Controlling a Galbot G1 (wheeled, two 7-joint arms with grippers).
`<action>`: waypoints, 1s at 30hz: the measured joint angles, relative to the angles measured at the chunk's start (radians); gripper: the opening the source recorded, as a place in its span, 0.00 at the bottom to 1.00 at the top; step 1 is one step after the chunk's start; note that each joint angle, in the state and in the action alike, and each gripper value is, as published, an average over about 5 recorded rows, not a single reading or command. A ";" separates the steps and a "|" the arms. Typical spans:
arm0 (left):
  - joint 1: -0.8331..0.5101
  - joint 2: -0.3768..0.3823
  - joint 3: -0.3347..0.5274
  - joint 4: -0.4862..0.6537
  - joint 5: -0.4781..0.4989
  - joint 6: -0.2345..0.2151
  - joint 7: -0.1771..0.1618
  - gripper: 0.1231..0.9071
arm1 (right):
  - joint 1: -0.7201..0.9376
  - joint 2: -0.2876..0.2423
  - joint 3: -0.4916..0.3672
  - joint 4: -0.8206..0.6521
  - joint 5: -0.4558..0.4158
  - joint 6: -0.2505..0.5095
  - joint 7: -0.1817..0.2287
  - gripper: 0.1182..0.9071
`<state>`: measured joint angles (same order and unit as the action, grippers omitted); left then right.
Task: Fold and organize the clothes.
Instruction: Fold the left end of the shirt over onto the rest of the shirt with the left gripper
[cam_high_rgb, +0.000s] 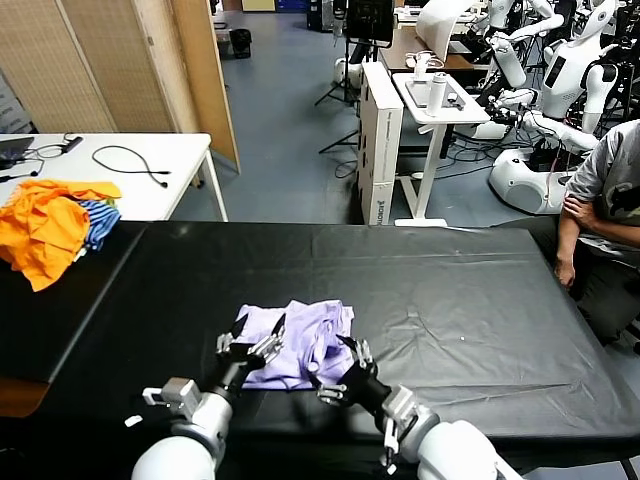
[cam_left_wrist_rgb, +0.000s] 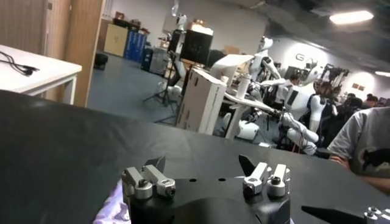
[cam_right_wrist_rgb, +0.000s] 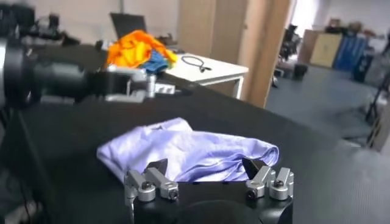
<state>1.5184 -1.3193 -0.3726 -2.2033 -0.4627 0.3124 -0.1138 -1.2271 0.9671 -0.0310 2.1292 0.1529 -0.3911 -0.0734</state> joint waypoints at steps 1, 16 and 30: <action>0.002 0.000 0.000 0.000 0.001 -0.001 0.000 1.00 | 0.003 0.001 -0.007 -0.006 -0.006 0.002 0.001 0.95; 0.021 -0.004 0.000 -0.010 0.016 -0.012 0.001 1.00 | 0.032 -0.004 -0.079 -0.046 -0.063 0.020 0.007 0.33; 0.027 -0.023 0.005 -0.011 0.026 -0.015 0.001 1.00 | -0.040 -0.012 0.037 0.028 0.215 -0.153 0.126 0.03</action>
<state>1.5451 -1.3423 -0.3674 -2.2138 -0.4372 0.2976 -0.1131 -1.2669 0.9547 0.0055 2.1576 0.3679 -0.5445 0.0523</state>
